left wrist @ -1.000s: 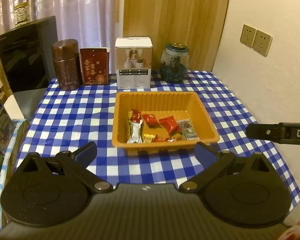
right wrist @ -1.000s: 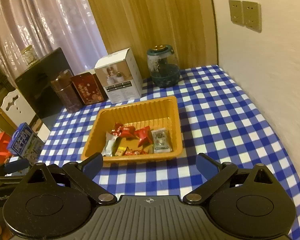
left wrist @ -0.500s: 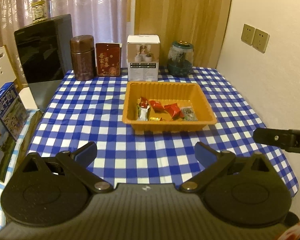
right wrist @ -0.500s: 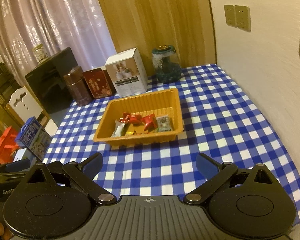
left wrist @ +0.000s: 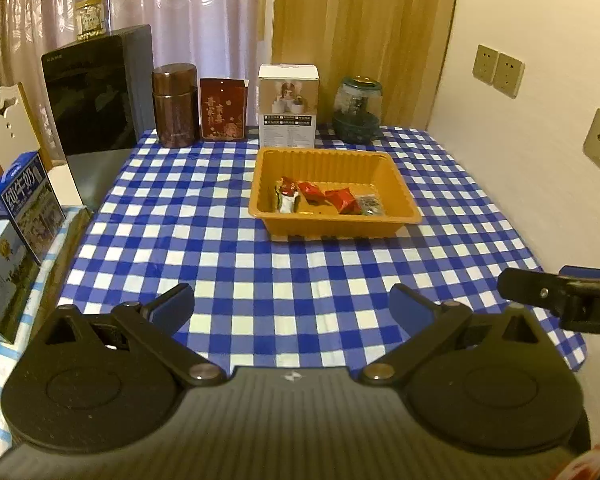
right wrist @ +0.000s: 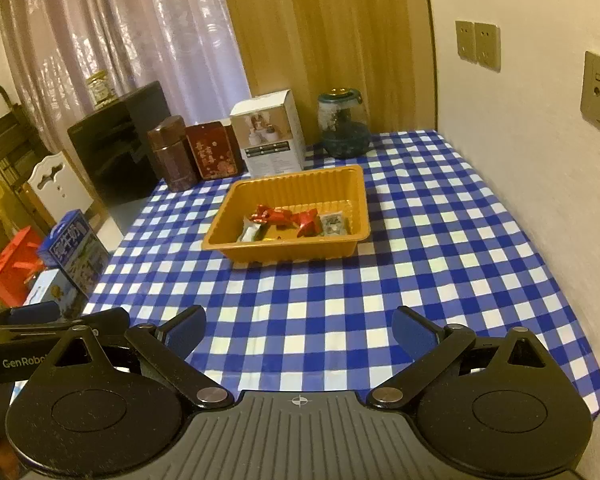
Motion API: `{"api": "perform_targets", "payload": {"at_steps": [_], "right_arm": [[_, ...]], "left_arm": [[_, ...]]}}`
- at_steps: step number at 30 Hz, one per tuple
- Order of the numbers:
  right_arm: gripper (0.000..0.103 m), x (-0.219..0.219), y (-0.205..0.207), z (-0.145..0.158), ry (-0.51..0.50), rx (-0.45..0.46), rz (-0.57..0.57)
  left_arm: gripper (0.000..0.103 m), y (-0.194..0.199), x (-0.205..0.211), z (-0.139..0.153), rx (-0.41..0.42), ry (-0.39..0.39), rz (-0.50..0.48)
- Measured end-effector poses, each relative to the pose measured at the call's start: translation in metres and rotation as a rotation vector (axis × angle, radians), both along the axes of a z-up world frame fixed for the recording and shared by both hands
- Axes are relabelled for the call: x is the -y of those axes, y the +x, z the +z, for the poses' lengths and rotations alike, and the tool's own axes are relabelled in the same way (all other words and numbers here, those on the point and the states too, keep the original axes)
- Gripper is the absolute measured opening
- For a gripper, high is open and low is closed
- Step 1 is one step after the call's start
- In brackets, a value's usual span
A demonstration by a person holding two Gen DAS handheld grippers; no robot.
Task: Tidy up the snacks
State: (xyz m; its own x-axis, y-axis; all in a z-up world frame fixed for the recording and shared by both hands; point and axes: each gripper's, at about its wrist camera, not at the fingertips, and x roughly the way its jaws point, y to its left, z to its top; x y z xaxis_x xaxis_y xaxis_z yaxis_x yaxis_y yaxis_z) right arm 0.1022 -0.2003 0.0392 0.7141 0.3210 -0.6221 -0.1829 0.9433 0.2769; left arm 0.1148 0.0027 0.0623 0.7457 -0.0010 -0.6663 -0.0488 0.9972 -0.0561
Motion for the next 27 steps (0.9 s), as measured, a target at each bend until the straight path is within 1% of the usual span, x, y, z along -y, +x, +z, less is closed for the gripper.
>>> {"api": "perform_targets", "payload": {"at_steps": [9, 15, 27], "right_arm": [[0.099, 0.004, -0.024, -0.005, 0.001, 0.005, 0.002], [0.099, 0.001, -0.037, -0.009, -0.027, 0.016, 0.01], [0.099, -0.002, -0.054, -0.015, -0.068, 0.023, 0.012]], "left_arm": [[0.103, -0.019, 0.001, -0.004, -0.01, 0.006, -0.007], [0.103, -0.03, 0.002, -0.008, -0.017, 0.026, -0.006], [0.103, -0.048, 0.003, -0.012, -0.027, 0.027, -0.014]]}}
